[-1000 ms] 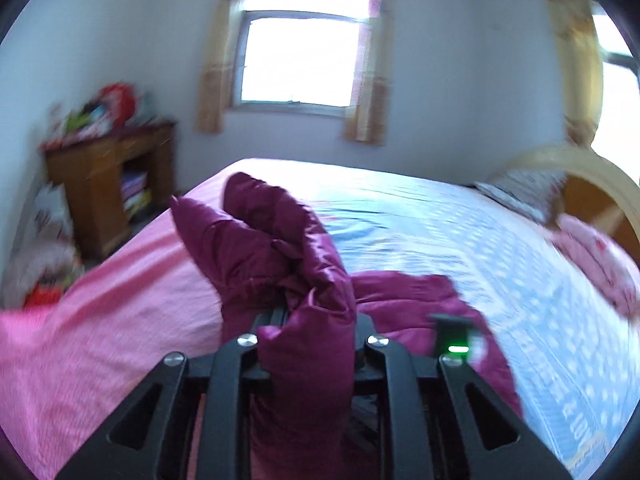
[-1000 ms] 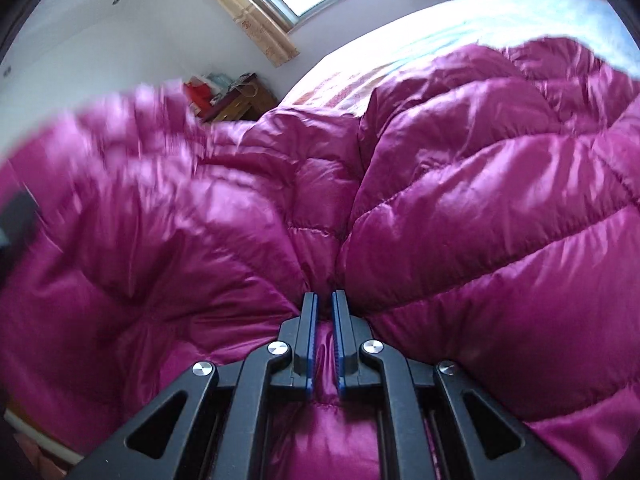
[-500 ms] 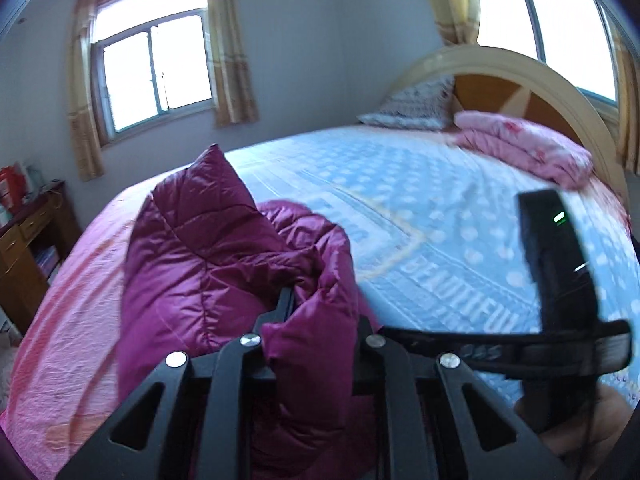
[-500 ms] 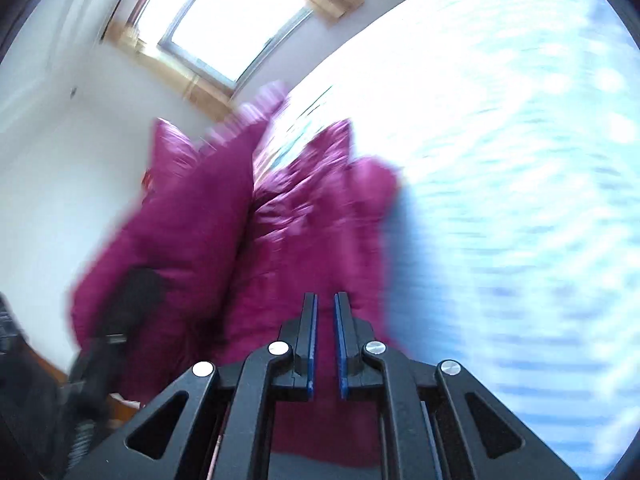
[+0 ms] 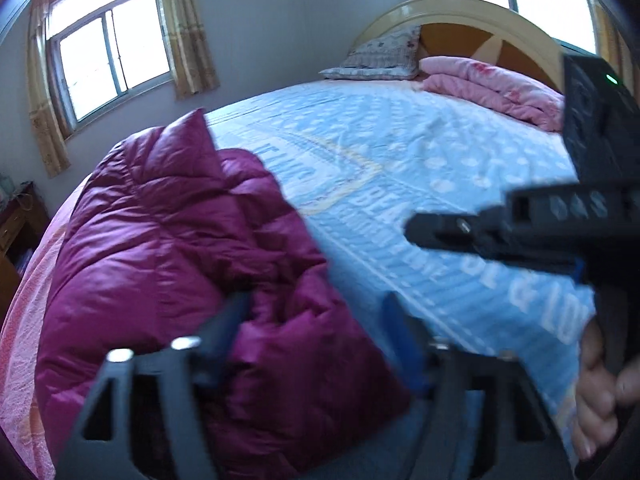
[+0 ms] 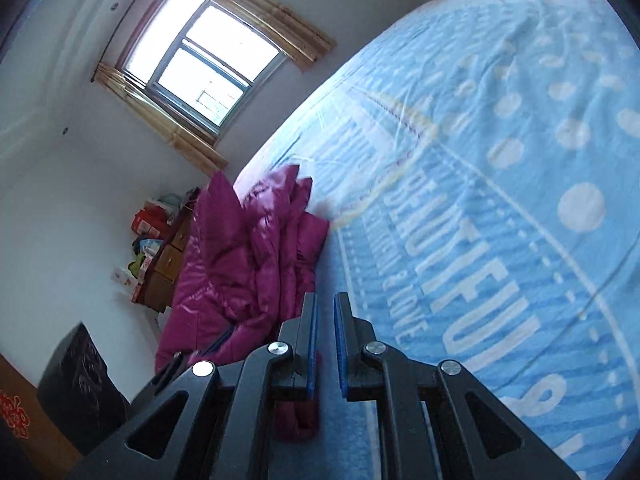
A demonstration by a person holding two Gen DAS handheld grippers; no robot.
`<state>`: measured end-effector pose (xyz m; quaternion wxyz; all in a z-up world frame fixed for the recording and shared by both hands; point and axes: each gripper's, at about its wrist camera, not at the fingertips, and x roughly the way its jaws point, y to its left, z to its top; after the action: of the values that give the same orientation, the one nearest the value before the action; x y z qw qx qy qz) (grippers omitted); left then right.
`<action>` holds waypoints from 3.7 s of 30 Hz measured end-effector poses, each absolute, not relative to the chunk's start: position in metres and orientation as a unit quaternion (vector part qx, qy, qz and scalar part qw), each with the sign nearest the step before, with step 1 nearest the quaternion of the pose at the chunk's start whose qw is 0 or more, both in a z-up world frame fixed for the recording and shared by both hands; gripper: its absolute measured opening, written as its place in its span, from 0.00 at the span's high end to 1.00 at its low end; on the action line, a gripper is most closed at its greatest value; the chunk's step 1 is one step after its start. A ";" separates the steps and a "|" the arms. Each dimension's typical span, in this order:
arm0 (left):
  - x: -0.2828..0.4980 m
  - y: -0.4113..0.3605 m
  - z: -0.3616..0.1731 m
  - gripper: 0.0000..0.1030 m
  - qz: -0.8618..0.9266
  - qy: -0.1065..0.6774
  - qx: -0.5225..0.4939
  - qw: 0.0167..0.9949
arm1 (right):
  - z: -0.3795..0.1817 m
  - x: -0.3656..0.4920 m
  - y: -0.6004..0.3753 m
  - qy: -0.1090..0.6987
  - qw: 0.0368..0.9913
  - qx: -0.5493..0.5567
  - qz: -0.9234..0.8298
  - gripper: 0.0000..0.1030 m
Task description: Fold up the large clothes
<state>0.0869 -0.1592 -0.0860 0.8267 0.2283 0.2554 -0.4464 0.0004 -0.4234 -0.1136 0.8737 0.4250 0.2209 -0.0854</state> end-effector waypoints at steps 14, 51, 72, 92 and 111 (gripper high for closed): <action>0.113 0.007 -0.025 0.02 -0.422 0.265 0.039 0.866 | -0.036 0.056 -0.405 0.197 0.914 0.354 0.012 0.21; 0.202 -0.120 -0.082 0.00 -0.291 0.310 0.172 0.889 | -0.149 0.098 -0.445 0.273 0.848 0.454 -0.017 0.87; 0.213 -0.128 -0.087 0.00 -0.273 0.324 0.166 0.890 | -0.132 0.194 -0.424 0.356 0.900 0.233 -0.098 0.89; 0.262 -0.046 -0.058 0.00 -0.328 0.408 -0.019 0.852 | -0.080 0.079 -0.432 0.254 0.905 0.339 -0.028 0.17; 0.266 -0.080 -0.103 0.00 -0.322 0.426 0.004 0.846 | -0.131 0.115 -0.404 0.306 0.900 0.310 -0.009 0.18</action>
<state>0.2663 -0.0802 -0.1025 0.8458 0.0042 0.4257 -0.3217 0.1148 -0.4037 -0.1309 0.9000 0.3104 0.3058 -0.0095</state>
